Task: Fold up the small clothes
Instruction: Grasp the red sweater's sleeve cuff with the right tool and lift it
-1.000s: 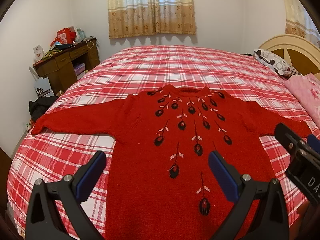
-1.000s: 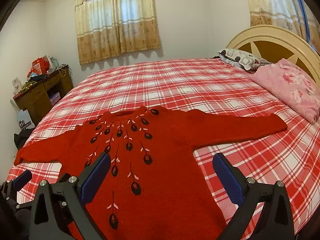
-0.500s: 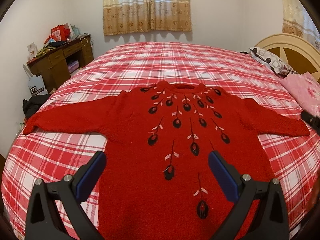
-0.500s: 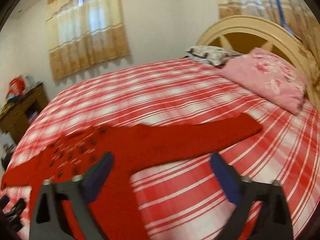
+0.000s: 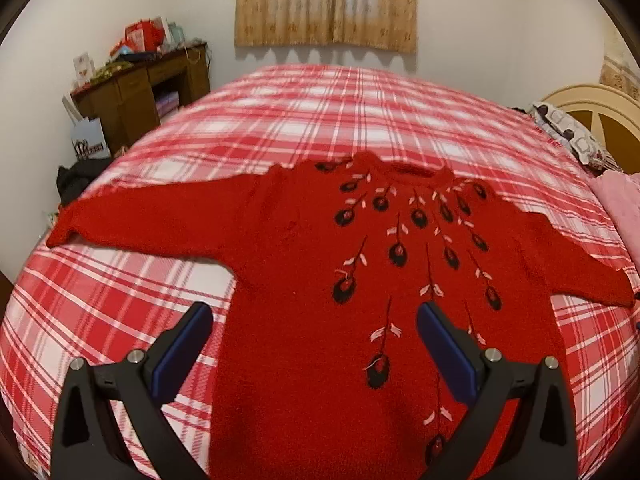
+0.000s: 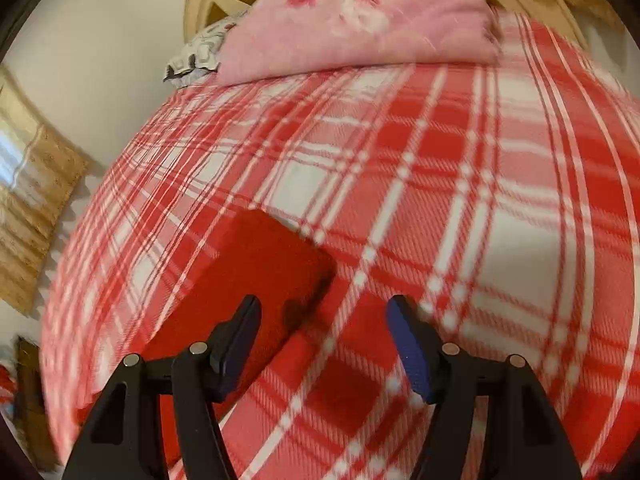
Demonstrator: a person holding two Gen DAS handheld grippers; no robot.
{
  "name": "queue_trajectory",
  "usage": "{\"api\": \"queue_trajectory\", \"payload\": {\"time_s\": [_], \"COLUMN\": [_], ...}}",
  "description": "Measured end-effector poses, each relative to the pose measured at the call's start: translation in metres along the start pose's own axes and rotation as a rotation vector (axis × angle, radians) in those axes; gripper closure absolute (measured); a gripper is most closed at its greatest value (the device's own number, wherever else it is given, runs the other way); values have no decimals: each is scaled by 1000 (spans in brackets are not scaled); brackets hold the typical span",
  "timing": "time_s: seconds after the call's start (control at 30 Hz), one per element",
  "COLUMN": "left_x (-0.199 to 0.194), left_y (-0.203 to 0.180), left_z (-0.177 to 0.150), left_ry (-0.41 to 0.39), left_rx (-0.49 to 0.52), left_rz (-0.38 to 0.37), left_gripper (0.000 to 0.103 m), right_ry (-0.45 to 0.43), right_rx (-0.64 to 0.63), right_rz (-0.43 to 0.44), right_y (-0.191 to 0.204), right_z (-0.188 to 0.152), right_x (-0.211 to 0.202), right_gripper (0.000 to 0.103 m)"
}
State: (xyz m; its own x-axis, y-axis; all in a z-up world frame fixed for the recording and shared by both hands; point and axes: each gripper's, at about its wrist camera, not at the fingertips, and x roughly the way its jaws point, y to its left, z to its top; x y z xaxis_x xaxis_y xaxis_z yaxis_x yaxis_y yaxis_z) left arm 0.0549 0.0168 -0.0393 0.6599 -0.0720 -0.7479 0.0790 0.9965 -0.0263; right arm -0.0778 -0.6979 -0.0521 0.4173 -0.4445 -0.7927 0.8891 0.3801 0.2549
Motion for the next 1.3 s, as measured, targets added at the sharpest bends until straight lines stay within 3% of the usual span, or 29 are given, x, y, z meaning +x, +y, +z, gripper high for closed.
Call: {"api": "queue_trajectory", "payload": {"time_s": [0.03,0.07,0.13,0.2,0.27,0.3,0.37,0.57,0.77,0.9,1.03,1.3], "left_x": [5,9,14,17,18,19,20,21,17,13,8,3], "left_y": [-1,-4,-8,-13,-16,-17,-17,-4,17,34,52,98], "left_z": [0,0,-1,-2,-4,-6,-7,-3,-1,-2,-2,-6], "left_ry": [16,30,41,40,36,32,26,13,-1,-18,-34,-55], "left_rx": [-3,-3,6,25,53,72,93,69,11,-23,-56,-117], "left_rz": [-1,-6,-11,-7,1,7,16,-5,-10,-1,9,61], "left_gripper": [0,0,0,0,0,0,0,0,0,0,0,0], "right_ry": [10,35,66,38,12,4,11,-48,-63,-28,45,173], "right_rx": [-22,-37,-80,-138,-186,-199,-212,-257,-398,-502,-616,-793], "right_rz": [18,43,16,-40,-105,-118,-85,17,246,407,553,714], "right_y": [6,13,24,35,40,40,40,85,170,229,292,382], "right_z": [1,0,-4,-9,-13,-13,-8,-13,-60,-117,-196,-336], "right_x": [4,8,18,19,20,21,18,-25,-98,-141,-168,-172], "right_gripper": [41,53,56,60,78,82,98,98,98,98,98,98]}}
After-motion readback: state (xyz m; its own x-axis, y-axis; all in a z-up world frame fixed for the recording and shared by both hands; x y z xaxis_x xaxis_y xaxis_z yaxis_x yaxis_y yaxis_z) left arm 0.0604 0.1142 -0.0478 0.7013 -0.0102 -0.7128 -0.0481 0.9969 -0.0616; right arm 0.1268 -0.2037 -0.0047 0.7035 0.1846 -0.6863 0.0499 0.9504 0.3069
